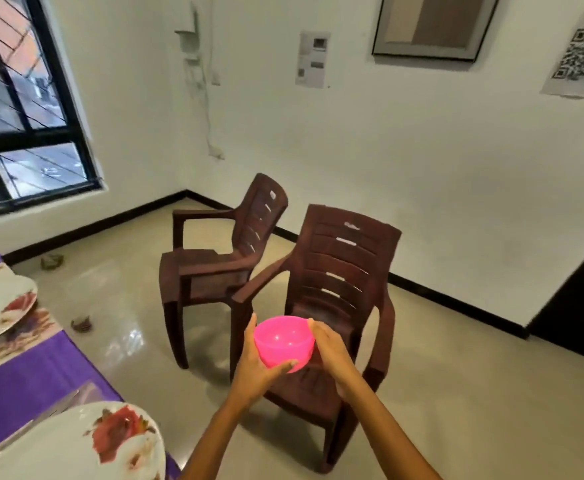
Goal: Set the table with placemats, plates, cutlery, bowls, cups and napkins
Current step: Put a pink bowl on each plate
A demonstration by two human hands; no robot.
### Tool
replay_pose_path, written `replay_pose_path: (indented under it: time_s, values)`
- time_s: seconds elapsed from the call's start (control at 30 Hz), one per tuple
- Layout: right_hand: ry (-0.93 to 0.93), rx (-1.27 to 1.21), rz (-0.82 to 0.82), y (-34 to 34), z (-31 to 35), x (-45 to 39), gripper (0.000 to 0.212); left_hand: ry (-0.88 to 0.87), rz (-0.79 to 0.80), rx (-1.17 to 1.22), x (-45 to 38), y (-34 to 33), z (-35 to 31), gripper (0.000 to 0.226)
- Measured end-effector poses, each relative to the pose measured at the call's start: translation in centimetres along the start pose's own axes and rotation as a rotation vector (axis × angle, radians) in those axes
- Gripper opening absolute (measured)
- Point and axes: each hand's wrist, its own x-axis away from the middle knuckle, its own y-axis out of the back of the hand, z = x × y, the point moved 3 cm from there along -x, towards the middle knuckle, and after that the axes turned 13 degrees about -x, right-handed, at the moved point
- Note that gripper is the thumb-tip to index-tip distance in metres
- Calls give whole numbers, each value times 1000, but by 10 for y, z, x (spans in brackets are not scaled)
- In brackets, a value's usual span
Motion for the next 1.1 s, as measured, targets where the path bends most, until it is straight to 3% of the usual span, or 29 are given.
replay_pose_path:
  time_s: [0.23,0.37,0.5,0.6,0.67,0.9,1.1]
  values:
    - [-47,12,169,-56,13,-110,29,88,-162,-17,-85,35,19,143]
    - [-72,107,264,-92,9,-178,24,131,-278,-23,-126,51,34,130]
    - [-79,185,397,-131,6,-242,18,215,-439,-20,-159,69,52,140]
    - [-114,228,500,-166,4,-275,17,253,-554,-32,-177,87,62,129]
    - [-127,267,558,-188,3,-289,17,268,-603,-58,-184,100,66,120]
    - [-170,364,765,-284,-2,-316,25,393,-791,-117,-200,159,95,130]
    - [-98,453,897,-389,-23,-317,12,457,-973,-141,-193,228,130,120]
